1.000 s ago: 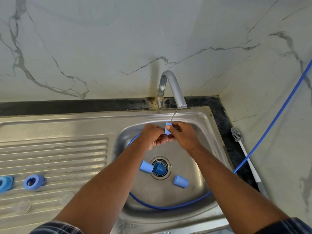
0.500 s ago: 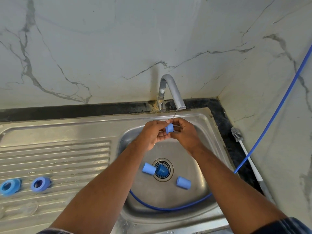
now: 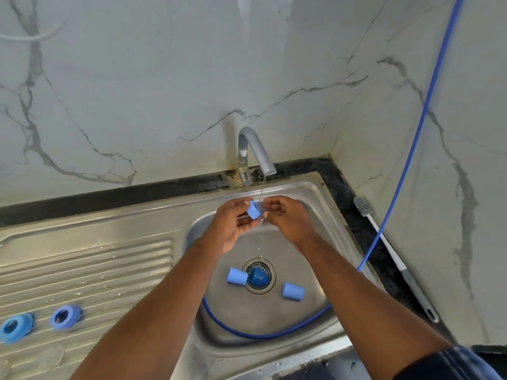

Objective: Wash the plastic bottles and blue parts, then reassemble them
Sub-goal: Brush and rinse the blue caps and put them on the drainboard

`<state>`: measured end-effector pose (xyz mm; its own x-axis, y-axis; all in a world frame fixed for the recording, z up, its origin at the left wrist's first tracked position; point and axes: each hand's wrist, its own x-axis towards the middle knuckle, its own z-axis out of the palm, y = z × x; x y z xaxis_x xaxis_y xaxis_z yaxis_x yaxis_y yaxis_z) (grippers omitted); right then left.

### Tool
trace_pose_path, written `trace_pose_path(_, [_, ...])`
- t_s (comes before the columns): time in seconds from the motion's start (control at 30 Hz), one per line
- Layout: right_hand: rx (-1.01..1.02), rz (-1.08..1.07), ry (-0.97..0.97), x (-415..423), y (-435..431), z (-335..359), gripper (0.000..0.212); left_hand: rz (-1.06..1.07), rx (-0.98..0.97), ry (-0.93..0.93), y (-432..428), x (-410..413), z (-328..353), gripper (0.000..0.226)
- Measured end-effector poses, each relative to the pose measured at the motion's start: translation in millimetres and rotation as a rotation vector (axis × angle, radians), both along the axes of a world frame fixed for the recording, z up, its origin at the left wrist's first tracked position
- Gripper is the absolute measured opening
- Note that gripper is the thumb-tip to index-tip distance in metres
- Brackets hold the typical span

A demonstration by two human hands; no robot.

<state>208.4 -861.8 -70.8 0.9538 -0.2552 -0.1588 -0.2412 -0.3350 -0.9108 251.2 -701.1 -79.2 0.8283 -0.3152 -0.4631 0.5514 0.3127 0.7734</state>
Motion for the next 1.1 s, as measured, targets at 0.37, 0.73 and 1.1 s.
trace_pose_path(0.37, [-0.394, -0.012, -0.053, -77, -32, 4, 0.032, -0.076, -0.02, 0.147, -56, -80, -20, 0.008])
trace_pose_path(0.73, [-0.82, -0.369, 0.257, -179, -173, -10, 0.019, -0.23, 0.047, 0.195, -140, -132, -2, 0.018])
trace_pose_path(1.1, [-1.027, -0.151, 0.459, -175, -195, -20, 0.015, -0.079, 0.138, 0.265, -130, -158, 0, 0.039])
